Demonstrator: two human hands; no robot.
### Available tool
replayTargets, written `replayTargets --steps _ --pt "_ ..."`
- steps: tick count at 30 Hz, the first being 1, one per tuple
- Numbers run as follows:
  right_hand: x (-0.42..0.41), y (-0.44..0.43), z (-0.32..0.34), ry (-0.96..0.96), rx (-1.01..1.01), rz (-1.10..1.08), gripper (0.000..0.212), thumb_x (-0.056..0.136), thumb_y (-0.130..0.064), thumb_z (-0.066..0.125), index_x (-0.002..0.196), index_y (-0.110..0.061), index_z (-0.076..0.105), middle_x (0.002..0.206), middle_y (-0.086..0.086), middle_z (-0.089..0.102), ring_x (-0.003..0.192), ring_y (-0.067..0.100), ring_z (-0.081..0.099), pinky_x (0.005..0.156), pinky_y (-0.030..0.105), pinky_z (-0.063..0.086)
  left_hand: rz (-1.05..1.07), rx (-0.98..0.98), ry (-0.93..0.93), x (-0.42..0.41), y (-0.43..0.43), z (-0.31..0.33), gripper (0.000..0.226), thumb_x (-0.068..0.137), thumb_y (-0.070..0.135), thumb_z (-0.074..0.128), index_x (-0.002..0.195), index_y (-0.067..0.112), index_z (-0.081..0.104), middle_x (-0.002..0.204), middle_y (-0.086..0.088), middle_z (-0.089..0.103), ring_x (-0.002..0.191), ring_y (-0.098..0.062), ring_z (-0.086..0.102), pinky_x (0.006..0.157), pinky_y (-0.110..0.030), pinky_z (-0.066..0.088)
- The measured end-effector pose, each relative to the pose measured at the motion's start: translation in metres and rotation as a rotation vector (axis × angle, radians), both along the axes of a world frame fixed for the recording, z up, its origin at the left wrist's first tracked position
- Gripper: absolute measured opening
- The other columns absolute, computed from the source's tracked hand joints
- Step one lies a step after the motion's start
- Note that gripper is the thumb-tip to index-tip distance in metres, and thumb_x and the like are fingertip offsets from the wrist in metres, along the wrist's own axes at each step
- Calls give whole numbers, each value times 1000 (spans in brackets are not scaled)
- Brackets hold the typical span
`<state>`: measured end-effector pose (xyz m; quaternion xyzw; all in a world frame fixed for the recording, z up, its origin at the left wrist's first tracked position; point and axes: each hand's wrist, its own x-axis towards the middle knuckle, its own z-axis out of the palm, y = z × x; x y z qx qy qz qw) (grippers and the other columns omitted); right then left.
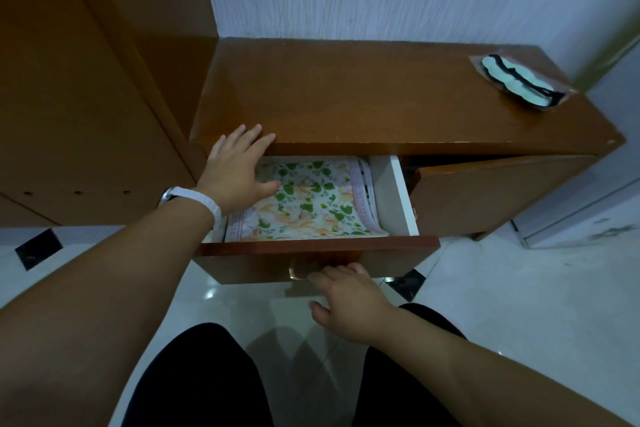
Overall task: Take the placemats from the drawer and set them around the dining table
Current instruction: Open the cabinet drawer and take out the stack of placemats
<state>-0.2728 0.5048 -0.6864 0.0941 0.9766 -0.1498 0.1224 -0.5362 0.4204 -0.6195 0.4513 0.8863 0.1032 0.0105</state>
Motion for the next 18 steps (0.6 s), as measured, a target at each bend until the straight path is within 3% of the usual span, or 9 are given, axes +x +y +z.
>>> replayTargets --steps 6,10,15,18 --pt "-11 0 62 94 -186 25 45 93 -43 52 134 -24 52 124 -1 60 113 22 55 93 39 48 1 23 -24 0 0 -2 84 81 56 62 150 34 20 161 5 12 148 -17 0 118 -44 -1" --pt "-36 27 105 142 -226 5 44 96 -43 52 136 -26 51 125 -1 62 108 18 59 90 40 52 2 22 -37 1 0 0 84 82 57 61 150 33 19 162 5 11 148 -16 0 118 -43 -2" --pt "-59 86 97 93 -213 -177 48 100 -40 50 143 -19 46 133 4 58 108 18 58 87 34 50 -18 18 -50 4 0 3 80 86 56 57 151 31 19 162 2 8 148 -18 -2 119 -46 -1" --pt "-59 106 79 42 -217 -235 49 99 -40 50 143 -16 47 134 6 57 111 20 57 83 28 43 -53 139 -26 11 -3 1 71 86 45 63 147 25 32 160 -3 17 147 -24 10 118 -50 11"
